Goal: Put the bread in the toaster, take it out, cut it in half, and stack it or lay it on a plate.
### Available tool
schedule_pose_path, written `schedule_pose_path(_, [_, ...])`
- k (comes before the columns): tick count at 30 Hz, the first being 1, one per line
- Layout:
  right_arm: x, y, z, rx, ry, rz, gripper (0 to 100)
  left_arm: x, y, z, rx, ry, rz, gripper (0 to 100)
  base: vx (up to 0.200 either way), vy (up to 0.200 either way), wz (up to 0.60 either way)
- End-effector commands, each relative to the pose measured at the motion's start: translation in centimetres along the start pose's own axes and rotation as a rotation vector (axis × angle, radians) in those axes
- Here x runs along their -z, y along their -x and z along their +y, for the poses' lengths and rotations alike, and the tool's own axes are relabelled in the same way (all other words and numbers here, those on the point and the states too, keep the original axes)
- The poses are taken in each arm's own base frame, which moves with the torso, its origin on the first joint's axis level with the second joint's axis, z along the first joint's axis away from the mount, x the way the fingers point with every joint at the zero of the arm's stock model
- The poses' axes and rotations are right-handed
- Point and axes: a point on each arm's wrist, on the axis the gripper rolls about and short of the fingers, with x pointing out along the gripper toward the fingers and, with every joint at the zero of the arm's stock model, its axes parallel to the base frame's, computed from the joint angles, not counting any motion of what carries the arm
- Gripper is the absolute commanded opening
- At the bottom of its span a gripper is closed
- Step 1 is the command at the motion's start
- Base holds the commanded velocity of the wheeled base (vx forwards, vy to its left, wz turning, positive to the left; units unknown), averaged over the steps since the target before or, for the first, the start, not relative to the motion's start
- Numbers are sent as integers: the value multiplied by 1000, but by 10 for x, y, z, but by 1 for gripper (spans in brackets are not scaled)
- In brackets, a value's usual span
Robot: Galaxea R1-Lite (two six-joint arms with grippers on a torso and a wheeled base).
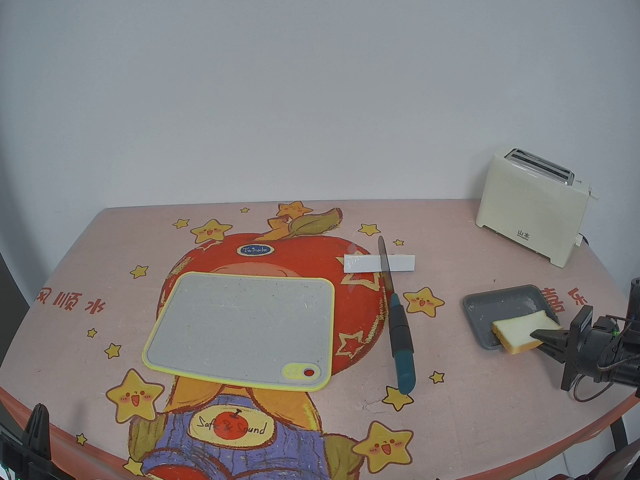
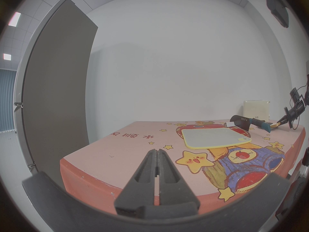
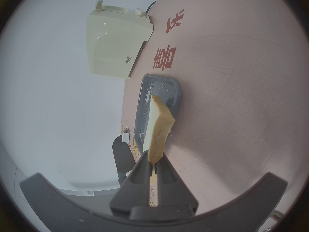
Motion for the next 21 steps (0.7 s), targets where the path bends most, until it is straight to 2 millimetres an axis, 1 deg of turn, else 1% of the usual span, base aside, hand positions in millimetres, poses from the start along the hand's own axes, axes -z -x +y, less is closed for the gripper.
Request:
schedule_pose_path(1, [0, 0, 1, -5, 2, 0, 0, 5, -1, 0, 0, 0, 16, 0, 0, 0, 0])
schedule_pose_path(8, [0, 1, 1, -8, 3, -2, 0, 5, -1, 0, 0, 0, 16, 0, 0, 0, 0])
schedule_pose_path(13, [0, 3, 6, -36, 15, -2, 0, 5, -1, 0, 0, 0, 16, 0, 0, 0, 0])
schedule_pose_path(19, [-1, 5, 16, -78, 29, -16, 0, 5, -1, 0, 0, 0, 18, 0, 0, 0, 0])
schedule_pose_path(21, [-1, 9, 22, -113, 38, -21, 0, 5, -1, 0, -1, 0, 15, 0, 0, 0, 0])
